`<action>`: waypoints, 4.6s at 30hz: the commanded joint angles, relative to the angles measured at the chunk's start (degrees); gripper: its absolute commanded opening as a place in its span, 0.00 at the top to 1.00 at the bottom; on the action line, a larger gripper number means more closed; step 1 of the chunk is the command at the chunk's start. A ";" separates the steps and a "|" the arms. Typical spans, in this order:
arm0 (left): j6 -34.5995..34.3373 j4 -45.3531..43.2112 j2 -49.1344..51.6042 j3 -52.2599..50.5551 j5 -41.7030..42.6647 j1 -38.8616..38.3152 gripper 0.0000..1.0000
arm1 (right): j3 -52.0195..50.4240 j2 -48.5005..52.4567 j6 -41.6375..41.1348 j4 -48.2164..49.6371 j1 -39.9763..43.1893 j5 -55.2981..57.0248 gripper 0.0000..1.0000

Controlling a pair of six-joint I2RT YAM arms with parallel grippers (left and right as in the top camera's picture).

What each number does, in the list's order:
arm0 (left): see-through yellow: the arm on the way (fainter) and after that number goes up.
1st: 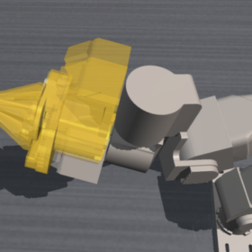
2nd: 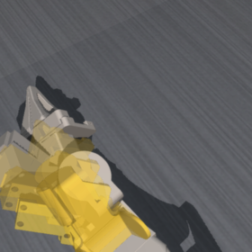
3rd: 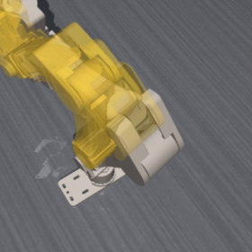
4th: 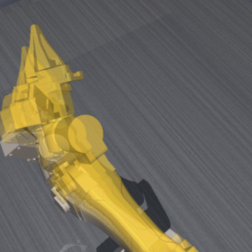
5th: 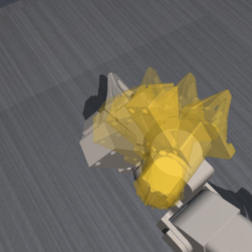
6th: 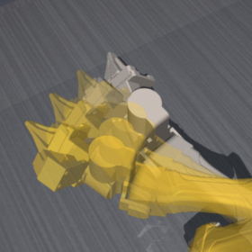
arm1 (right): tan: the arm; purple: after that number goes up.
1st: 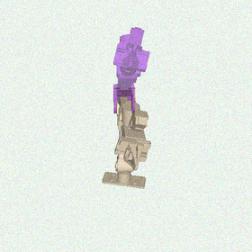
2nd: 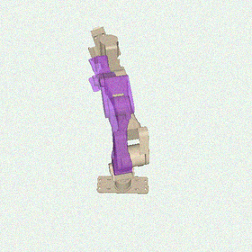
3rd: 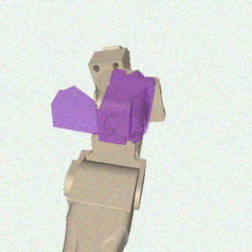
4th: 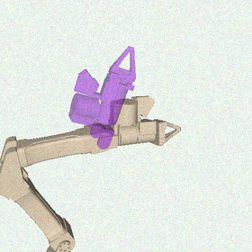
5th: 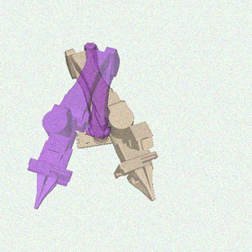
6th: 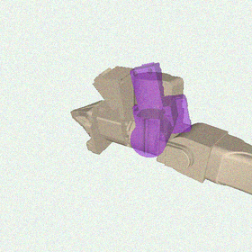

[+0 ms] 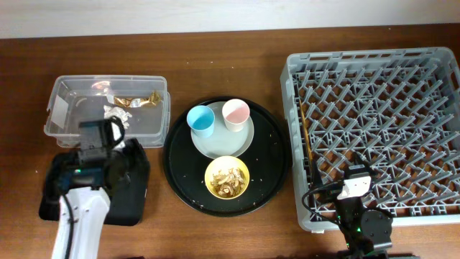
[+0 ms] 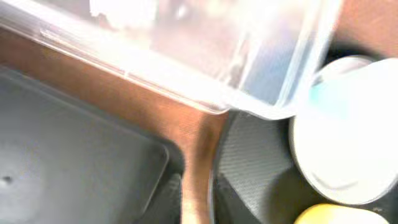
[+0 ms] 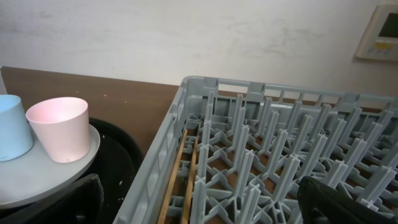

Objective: Sort waste into correct bins and load items into the dishwasher rack

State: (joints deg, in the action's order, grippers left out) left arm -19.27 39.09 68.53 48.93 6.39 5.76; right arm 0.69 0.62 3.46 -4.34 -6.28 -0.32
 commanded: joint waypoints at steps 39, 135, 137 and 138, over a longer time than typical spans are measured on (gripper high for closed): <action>-1.25 8.35 27.65 11.76 -7.67 -36.65 0.80 | -0.37 -0.37 0.13 -0.20 -0.39 -0.35 0.02; 10.27 25.88 1.09 9.70 15.19 6.69 1.00 | -0.37 -0.37 0.13 -0.20 -0.39 -0.33 0.02; 13.92 24.28 1.09 9.68 22.08 16.04 1.00 | -0.37 -0.37 0.13 -0.20 -0.39 -0.35 0.02; 15.39 22.58 1.09 9.46 25.62 20.61 1.00 | -0.37 -0.37 0.13 -0.20 -0.39 -0.35 0.02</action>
State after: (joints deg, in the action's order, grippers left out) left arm -10.79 64.18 70.65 58.76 20.64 17.30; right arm 0.69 0.62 3.44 -4.34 -6.28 -0.32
